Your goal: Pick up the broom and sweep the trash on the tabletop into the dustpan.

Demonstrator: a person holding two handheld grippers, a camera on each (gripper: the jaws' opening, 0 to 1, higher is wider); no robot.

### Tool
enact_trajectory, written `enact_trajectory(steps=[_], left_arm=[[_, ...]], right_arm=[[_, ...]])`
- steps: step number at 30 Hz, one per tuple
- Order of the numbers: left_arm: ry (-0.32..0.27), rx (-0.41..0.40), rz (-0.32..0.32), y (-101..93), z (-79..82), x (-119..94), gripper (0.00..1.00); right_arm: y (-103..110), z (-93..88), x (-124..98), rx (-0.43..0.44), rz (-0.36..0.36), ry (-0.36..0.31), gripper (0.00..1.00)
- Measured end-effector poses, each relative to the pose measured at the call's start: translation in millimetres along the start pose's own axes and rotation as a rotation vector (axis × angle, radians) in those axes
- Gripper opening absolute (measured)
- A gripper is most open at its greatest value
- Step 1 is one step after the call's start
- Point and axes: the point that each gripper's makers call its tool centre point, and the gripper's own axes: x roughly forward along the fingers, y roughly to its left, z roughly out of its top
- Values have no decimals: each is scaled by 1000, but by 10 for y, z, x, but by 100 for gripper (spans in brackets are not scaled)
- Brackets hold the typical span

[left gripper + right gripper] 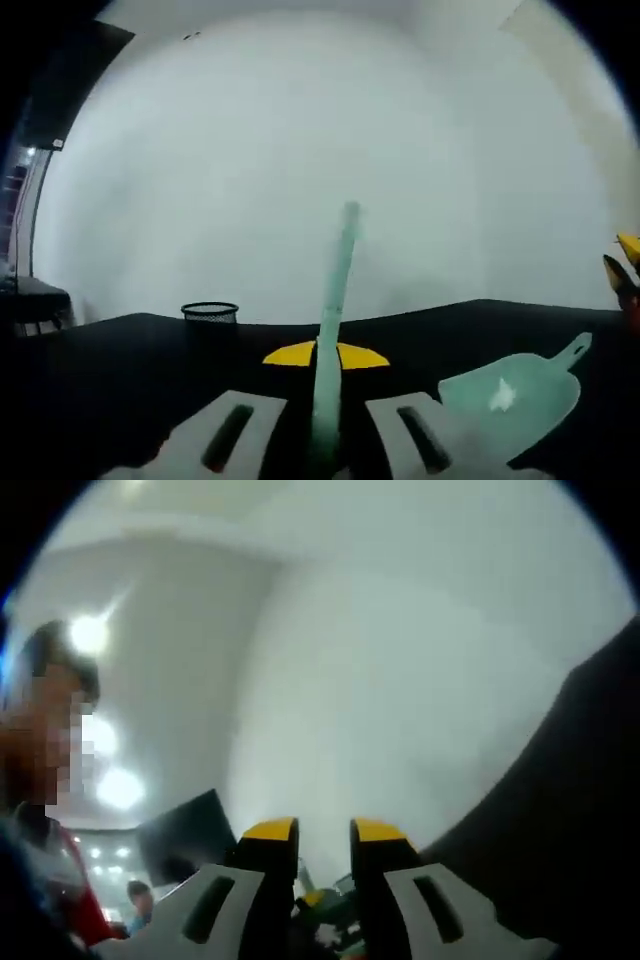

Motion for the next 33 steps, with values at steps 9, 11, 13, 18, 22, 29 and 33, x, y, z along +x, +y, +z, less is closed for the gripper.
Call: enact_trajectory(steps=[9, 11, 13, 18, 22, 29, 33], left_arm=[[-7, 107, -41, -362, 57, -33, 2], [0, 136, -61, -522, 53, -7, 2], [-1, 72, -109, -729, 49, 30, 2], [-13, 53, -193, -1127, 98, 64, 2], [-61, -19, -244, -1144, 279, 34, 2], [-110, 11, -148, -330, 554, -136, 2], [-13, 11, -52, 121, 289, -153, 2]], right_arm=[[10, 14, -10, 15, 9, -11, 22], [15, 15, -12, 16, 12, -12, 22], [16, 19, -17, 19, 13, -15, 22], [7, 34, -25, 27, 13, -21, 22], [13, 49, -39, 36, 17, -30, 22], [23, 61, -39, 51, 25, -38, 22], [28, 53, -32, 48, 26, -35, 21]])
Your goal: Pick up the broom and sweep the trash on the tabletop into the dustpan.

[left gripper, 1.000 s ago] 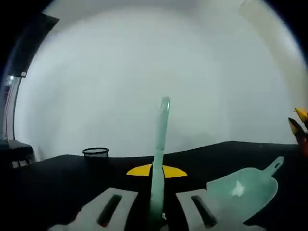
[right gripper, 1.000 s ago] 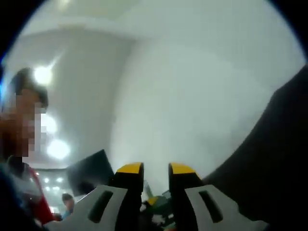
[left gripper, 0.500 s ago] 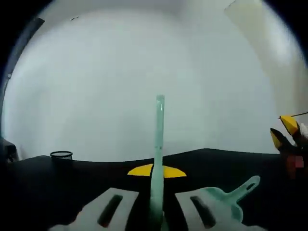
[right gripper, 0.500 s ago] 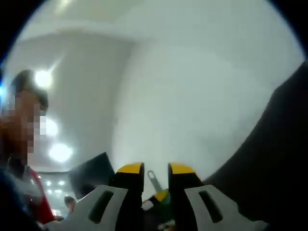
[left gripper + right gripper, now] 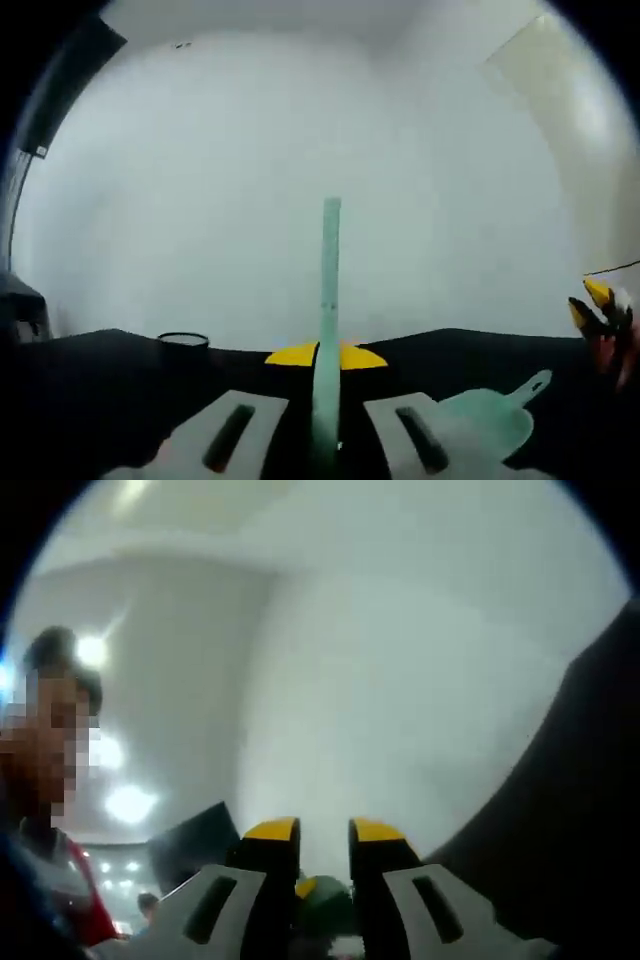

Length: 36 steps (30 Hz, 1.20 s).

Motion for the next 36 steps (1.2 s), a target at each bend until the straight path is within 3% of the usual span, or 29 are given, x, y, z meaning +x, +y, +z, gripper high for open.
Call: enact_trajectory(steps=[3, 6, 7, 9, 11, 15, 16, 18, 22, 24, 27, 29, 30, 33, 36], left_arm=[[78, 59, 74, 222, -263, -72, 2], [80, 67, 86, 229, -325, -108, 2], [70, 20, 71, 161, -324, -88, 2], [67, 5, 48, -10, -317, -26, 2], [87, 68, 27, -174, -345, 45, 3], [81, 92, -16, -554, -330, 157, 3], [91, 132, -25, -626, -340, 168, 2], [84, 90, -63, -814, -328, 205, 2], [88, 162, -97, -1099, -312, 246, 2], [61, 127, -162, -1291, -270, 273, 2], [81, 179, -240, -1492, -286, 282, 2], [55, 181, -268, -1558, -225, 271, 2], [41, 178, -317, -1617, -186, 258, 2], [-57, 90, -406, -1580, 89, 253, 2], [-114, 39, -379, -1254, 353, 239, 2]], right_arm=[[-8, 5, 1, -1, -3, 0, 21], [-13, 13, -2, 0, -4, -4, 21], [-16, 15, 0, -1, -5, -3, 21], [-19, 11, 8, -2, -5, -1, 21], [-18, 7, 11, -1, -4, 1, 21], [-21, 29, -2, 6, -6, -9, 21], [-22, 33, -2, 8, -6, -11, 21], [-23, 34, 1, 10, -6, -11, 21], [-9, 33, 1, 11, -1, -11, 21], [-8, 40, -5, 16, 1, -13, 21], [2, 50, -14, 24, 5, -19, 21], [2, 57, -17, 31, 7, -23, 21], [2, 59, -18, 32, 7, -24, 21], [4, 63, -21, 36, 10, -26, 21], [-6, 71, -21, 39, 11, -28, 21]])
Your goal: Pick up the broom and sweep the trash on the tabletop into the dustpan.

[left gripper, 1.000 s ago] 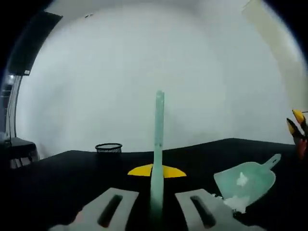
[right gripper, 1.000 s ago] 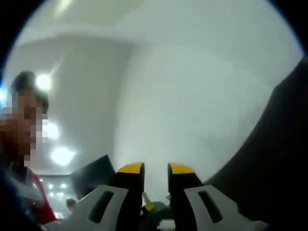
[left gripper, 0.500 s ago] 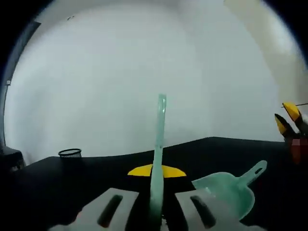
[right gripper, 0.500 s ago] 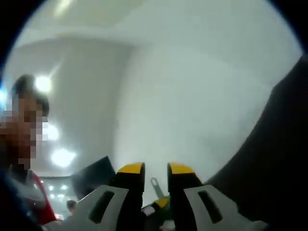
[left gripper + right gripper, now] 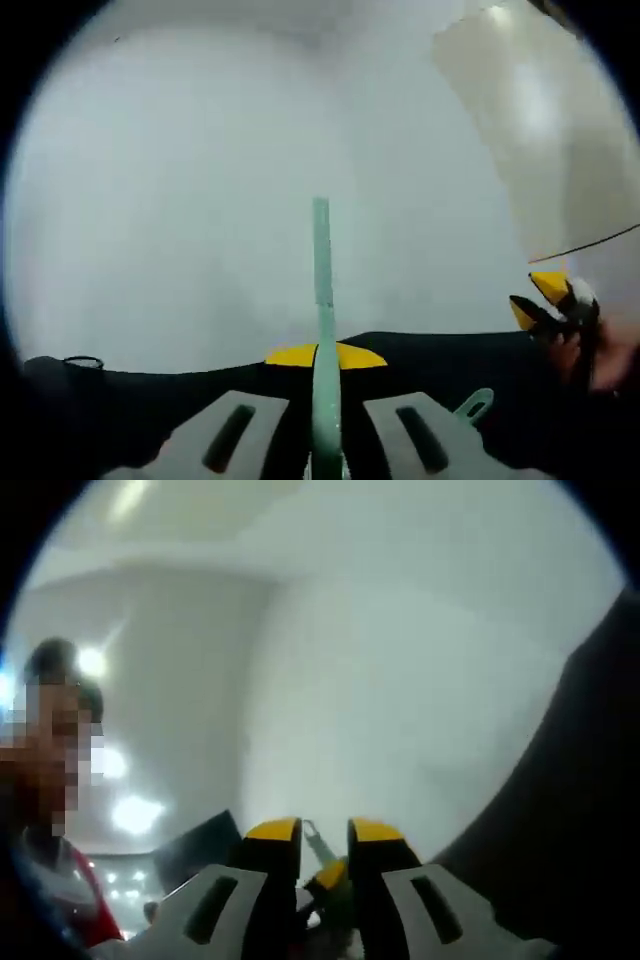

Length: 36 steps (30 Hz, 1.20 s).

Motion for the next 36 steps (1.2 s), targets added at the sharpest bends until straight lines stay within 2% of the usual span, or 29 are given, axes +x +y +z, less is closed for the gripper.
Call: enact_trajectory(steps=[2, 4, 6, 7, 9, 11, 13, 14, 18, 21, 25, 26, 28, 30, 33, 36], left_arm=[[-28, 17, 62, 309, 137, -104, 2], [22, 41, 162, 677, 86, -219, 2], [71, -7, 227, 998, -94, -312, 2], [101, -52, 248, 1086, -216, -349, 2], [123, -73, 266, 1170, -375, -383, 2], [168, -51, 276, 1214, -571, -355, 2], [208, -78, 250, 1175, -740, -264, 2], [204, -96, 247, 1160, -778, -212, 2], [209, -92, 238, 1034, -789, -128, 2], [228, -5, 222, 831, -771, -102, 2], [232, 77, 144, 480, -746, -36, 2], [211, 36, 105, 361, -724, 2, 2], [195, 29, 65, 222, -705, 30, 2], [168, -60, -4, 25, -667, 65, 2], [115, -133, -49, -91, -537, 76, 2], [86, -170, -35, 1, -393, 36, 2]], right_arm=[[1, -4, 4, 2, 0, -1, 21], [4, -12, 7, 2, -1, 0, 21], [1, -26, 14, -1, -4, 4, 21], [-4, -34, 17, -1, -7, 7, 21], [-3, -40, 18, -2, -8, 9, 20], [-13, -34, 17, -4, -11, 7, 20], [-21, -32, 17, -3, -14, 6, 20], [-24, -29, 16, -3, -15, 5, 20], [-26, -17, 10, -2, -15, 1, 20], [-30, -20, 12, 0, -16, 1, 20], [-16, -16, 7, 3, -11, -1, 20], [-17, -14, 6, 4, -11, -2, 20], [-19, -12, 4, 5, -11, -1, 20], [-18, -5, 0, 8, -10, -4, 20], [-21, 7, -6, 12, -9, -7, 20], [-23, 12, -8, 15, -7, -9, 20]])
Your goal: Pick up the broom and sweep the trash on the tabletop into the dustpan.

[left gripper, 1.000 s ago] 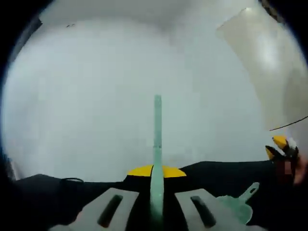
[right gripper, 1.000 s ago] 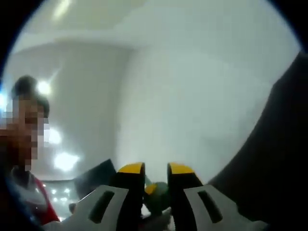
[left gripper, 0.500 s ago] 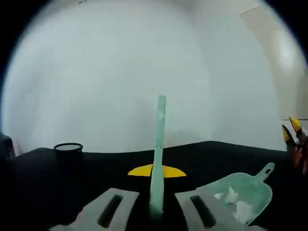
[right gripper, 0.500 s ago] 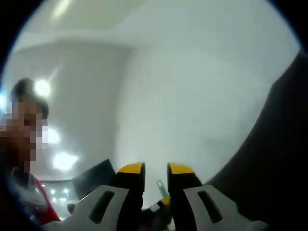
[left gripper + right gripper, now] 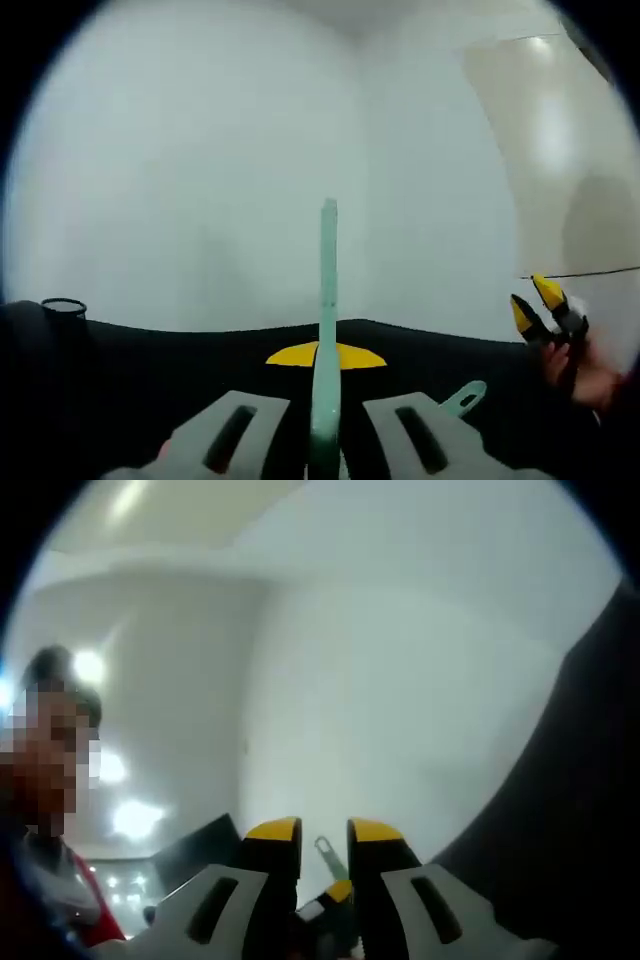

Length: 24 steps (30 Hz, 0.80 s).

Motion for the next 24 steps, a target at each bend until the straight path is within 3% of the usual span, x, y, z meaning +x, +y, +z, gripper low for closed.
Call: enact_trajectory(steps=[5, 8, 11, 14, 16, 18, 24], left_arm=[[-66, 70, 158, 522, 368, -287, 2], [-45, 84, 276, 815, 361, -511, 2], [-35, 48, 427, 1068, 229, -823, 2], [-9, 88, 444, 1008, 27, -882, 2], [23, 69, 431, 955, -113, -805, 1], [7, 32, 436, 934, -156, -713, 1], [41, 53, 425, 747, -218, -438, 3]], right_arm=[[3, 0, 6, 5, 5, -2, 20], [7, -6, 11, 4, 6, -1, 20], [9, -11, 14, 4, 6, -1, 20], [12, -19, 18, 2, 5, 0, 20], [10, -18, 18, 0, 5, 2, 20], [1, -11, 12, 0, 3, 1, 20], [-10, 18, -2, 2, 1, -8, 20]])
